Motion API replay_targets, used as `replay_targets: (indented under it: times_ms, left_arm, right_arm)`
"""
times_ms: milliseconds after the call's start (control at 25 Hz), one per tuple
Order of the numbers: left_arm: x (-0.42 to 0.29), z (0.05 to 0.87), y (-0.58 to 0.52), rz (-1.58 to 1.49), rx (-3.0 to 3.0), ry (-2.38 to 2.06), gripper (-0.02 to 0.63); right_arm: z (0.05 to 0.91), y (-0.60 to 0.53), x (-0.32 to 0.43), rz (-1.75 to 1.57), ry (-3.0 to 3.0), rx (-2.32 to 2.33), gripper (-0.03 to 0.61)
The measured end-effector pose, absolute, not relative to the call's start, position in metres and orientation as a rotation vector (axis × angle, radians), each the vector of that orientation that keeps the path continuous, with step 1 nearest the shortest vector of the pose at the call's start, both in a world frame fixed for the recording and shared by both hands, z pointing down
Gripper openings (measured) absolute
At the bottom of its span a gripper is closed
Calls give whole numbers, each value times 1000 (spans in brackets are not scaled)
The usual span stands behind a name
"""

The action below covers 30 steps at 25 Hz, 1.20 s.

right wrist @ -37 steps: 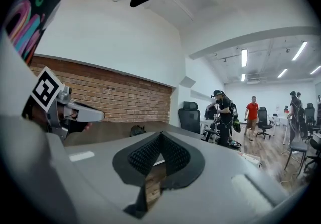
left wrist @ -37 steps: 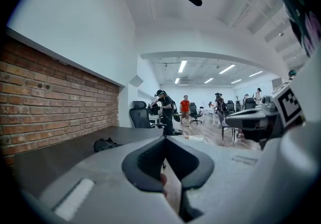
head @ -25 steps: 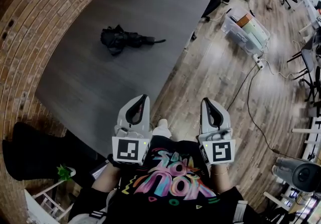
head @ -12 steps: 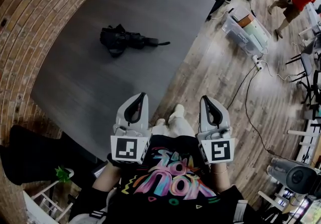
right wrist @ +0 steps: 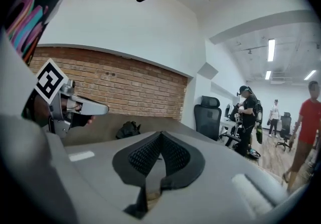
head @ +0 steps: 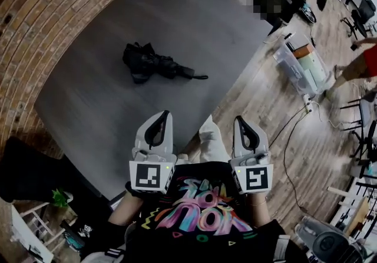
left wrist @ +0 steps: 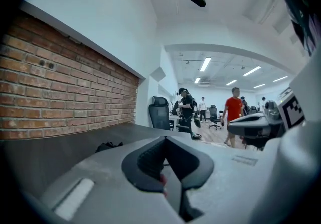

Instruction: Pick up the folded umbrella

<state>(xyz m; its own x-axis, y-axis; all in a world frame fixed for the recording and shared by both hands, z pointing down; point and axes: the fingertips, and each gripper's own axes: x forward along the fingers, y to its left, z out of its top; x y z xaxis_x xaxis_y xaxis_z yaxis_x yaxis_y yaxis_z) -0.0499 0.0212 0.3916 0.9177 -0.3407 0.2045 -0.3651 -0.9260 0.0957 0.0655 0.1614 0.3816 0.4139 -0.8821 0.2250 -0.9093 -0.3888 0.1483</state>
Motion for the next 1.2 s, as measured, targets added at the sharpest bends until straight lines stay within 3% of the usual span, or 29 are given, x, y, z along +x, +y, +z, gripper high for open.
replay_targets:
  times_ms: [640,1200]
  left_arm:
    - [51,369,-76,263,2761,-1227,2]
    - [2,373,-85,286,2438,-1682,2]
  right_arm:
    - [359,-4,227,59,-2122,2004,2]
    - [371,-92,193,33,-2478,1560,2]
